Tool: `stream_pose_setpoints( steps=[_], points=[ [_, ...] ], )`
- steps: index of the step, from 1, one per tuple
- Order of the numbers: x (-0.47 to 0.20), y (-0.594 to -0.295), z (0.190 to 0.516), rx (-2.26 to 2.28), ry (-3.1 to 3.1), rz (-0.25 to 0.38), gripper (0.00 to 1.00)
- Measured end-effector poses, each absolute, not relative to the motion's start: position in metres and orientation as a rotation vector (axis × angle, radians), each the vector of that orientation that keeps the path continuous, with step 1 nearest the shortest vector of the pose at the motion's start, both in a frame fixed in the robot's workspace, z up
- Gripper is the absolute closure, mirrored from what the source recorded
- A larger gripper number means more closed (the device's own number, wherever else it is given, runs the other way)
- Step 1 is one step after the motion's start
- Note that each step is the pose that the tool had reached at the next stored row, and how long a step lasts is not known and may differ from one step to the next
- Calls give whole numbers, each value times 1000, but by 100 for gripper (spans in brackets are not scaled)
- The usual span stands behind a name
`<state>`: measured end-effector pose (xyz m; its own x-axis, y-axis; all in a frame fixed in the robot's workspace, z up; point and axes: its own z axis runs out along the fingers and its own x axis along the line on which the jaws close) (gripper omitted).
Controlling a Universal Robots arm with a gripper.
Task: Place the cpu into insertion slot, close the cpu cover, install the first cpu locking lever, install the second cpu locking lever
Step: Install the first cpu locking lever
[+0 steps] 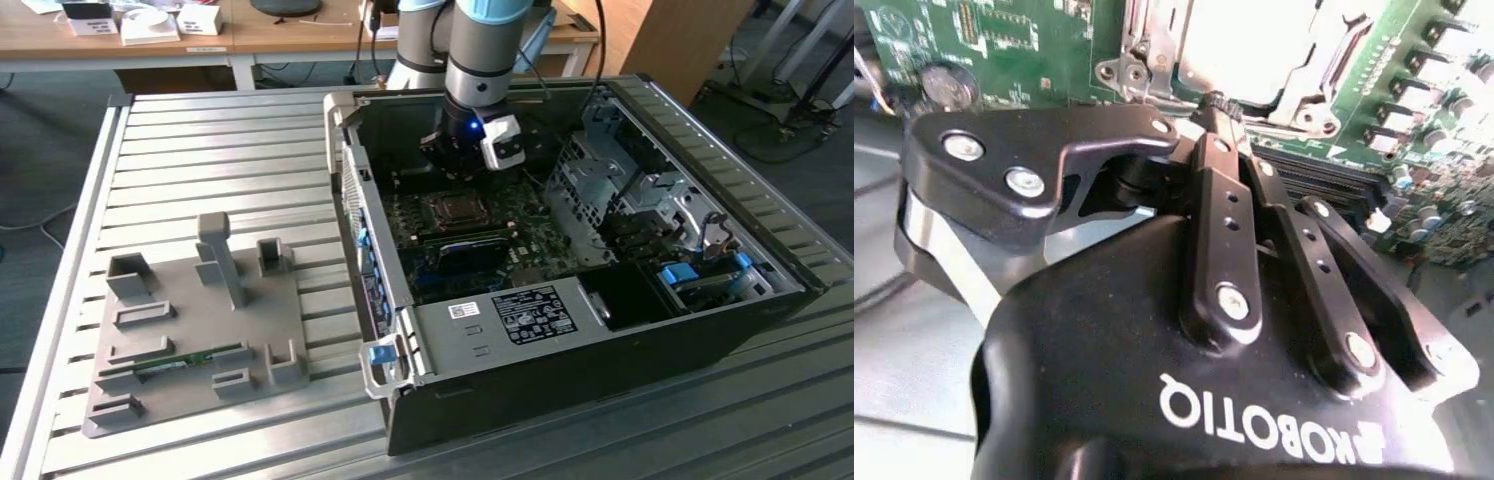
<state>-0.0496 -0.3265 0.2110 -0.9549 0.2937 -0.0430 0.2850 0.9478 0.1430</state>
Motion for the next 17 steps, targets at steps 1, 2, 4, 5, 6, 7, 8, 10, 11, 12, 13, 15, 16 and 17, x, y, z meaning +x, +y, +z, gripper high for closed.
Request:
stream_pose_setpoints(
  steps=[1, 2, 4, 5, 6, 7, 8, 10, 11, 12, 13, 15, 16, 17],
  points=[
    [-50, -327, 211, 425, 3042, 210, 89],
    [-50, -327, 211, 400, 3047, 210, 89],
    [-50, -327, 211, 362, 3054, 196, 89],
    [-50, -327, 211, 346, 3058, 181, 89],
    [-50, -327, 211, 333, 3061, 165, 89],
    [-50, -327, 211, 320, 3065, 147, 89],
    [-50, -327, 211, 307, 3068, 129, 89],
    [-50, -327, 211, 284, 3075, 96, 89],
    [-50, -327, 211, 273, 3077, 87, 89],
    [-50, -327, 211, 269, 3078, 86, 89],
    [-50, -327, 211, 269, 3078, 86, 89],
    [-50, -327, 211, 263, 3078, 85, 89],
    [-50, -327, 211, 240, 3081, 86, 89],
    [-50, -327, 211, 212, 3083, 87, 89]
  ],
)
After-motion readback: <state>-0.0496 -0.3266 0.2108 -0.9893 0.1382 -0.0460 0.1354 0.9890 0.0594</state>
